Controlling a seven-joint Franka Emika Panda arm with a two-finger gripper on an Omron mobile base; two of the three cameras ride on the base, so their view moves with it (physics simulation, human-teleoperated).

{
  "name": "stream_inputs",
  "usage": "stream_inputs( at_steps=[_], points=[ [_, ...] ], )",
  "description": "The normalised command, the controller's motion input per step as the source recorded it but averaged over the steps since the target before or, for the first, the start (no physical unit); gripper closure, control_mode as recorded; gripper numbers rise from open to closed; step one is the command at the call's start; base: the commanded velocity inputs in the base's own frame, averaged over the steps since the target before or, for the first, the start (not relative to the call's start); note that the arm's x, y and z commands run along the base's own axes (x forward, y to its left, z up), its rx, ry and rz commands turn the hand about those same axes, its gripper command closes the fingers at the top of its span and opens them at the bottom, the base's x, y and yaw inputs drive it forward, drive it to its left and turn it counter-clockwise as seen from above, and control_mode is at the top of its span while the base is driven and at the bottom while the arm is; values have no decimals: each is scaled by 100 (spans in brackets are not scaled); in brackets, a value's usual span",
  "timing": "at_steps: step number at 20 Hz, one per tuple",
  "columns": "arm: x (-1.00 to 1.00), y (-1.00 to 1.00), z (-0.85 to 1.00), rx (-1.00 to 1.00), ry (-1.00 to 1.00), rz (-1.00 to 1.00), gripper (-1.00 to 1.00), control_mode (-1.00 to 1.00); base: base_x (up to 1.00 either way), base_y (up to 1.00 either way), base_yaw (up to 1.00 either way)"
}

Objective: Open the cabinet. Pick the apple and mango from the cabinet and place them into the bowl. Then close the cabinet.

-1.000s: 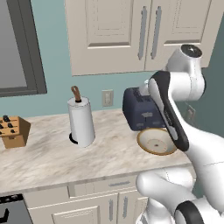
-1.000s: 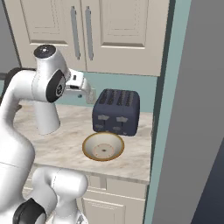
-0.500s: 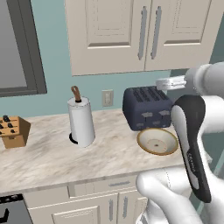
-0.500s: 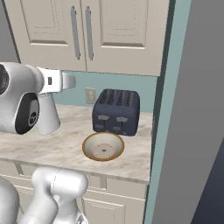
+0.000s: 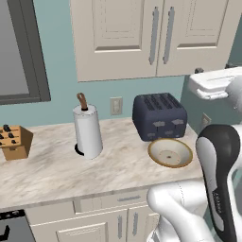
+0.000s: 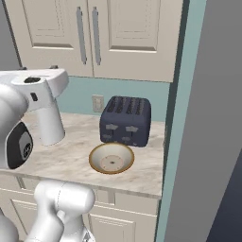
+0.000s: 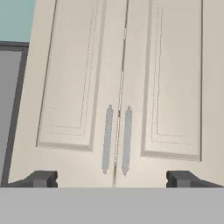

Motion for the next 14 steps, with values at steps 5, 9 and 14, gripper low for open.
stream_inputs(
  at_steps=[5, 9, 14],
  points=[
    [0, -8, 8, 0, -23, 0, -100, -100, 0, 0, 0],
    [13, -14, 0, 0, -6, 0, -100, -100, 0, 0, 0],
    [47, -20, 0, 1, 0, 0, -100, -100, 0, 0, 0]
  ],
)
